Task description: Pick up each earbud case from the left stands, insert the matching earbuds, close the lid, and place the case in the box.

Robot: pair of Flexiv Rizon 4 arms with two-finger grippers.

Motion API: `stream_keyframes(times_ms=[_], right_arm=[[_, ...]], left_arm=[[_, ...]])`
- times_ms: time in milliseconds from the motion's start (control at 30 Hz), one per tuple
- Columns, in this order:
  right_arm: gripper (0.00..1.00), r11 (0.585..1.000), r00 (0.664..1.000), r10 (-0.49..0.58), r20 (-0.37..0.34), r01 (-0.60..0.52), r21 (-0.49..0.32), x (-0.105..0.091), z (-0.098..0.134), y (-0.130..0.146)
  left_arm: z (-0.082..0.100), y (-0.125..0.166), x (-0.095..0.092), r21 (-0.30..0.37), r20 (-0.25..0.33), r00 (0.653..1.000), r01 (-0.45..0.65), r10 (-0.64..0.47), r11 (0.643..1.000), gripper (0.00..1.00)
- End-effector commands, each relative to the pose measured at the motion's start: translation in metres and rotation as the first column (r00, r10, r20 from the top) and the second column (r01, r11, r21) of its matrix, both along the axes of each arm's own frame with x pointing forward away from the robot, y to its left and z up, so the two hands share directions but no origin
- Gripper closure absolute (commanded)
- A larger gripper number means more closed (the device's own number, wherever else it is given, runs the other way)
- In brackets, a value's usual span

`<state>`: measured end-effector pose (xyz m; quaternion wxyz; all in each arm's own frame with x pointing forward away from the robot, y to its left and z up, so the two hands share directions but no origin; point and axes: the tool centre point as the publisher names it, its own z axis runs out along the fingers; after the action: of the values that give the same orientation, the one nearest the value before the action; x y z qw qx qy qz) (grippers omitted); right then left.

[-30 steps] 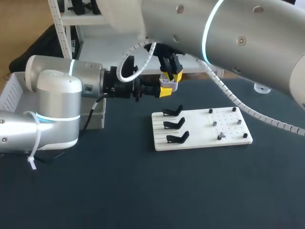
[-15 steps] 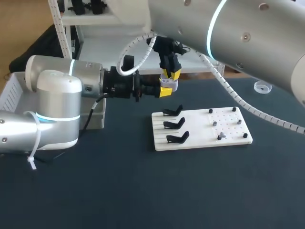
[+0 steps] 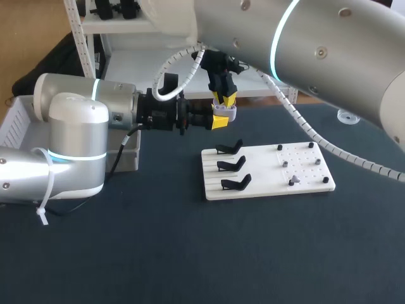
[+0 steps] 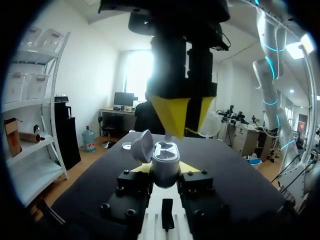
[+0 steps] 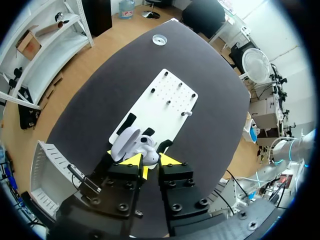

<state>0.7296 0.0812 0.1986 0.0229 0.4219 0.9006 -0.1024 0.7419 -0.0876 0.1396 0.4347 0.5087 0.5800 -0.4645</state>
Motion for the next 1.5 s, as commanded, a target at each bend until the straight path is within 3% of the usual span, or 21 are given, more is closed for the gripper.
stream_keyframes(times_ms=[33,1500], right_arm=[[1.00,1.000,1.000,-0.002,-0.007,0.002,-0.001,0.001,0.000,0.000],[0.98,1.000,0.999,-0.017,-0.037,0.017,-0.004,0.005,-0.017,-0.003]], left_arm=[[-0.001,0.000,-0.001,-0.003,0.002,1.000,-0.004,0.004,1.000,1.00],[-0.001,0.000,-0.001,-0.003,0.002,1.000,-0.004,0.004,1.000,1.00]])
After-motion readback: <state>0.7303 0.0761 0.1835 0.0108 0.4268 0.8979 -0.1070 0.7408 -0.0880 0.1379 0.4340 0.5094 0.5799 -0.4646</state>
